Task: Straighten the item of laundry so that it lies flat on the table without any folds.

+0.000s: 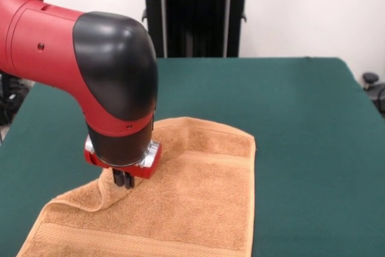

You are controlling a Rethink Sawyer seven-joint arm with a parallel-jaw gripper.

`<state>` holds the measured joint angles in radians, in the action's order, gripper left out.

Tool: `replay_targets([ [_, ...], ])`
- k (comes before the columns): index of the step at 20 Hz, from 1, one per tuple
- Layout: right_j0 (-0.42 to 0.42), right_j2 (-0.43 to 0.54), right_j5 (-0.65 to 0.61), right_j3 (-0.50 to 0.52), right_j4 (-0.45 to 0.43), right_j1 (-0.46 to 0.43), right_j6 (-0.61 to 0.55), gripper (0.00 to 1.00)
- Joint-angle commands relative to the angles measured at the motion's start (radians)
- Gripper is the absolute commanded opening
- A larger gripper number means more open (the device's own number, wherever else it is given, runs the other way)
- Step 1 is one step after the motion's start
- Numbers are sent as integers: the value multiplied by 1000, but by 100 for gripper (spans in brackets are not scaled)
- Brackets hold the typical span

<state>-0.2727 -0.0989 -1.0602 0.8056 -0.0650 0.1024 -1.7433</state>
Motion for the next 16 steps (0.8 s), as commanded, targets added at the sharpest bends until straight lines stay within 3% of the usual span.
replay_targets([
  [1, 50, 112, 138, -11, 47, -56, -175, 0],
  [16, 44, 152, 172, -31, 44, -71, -95, 0],
])
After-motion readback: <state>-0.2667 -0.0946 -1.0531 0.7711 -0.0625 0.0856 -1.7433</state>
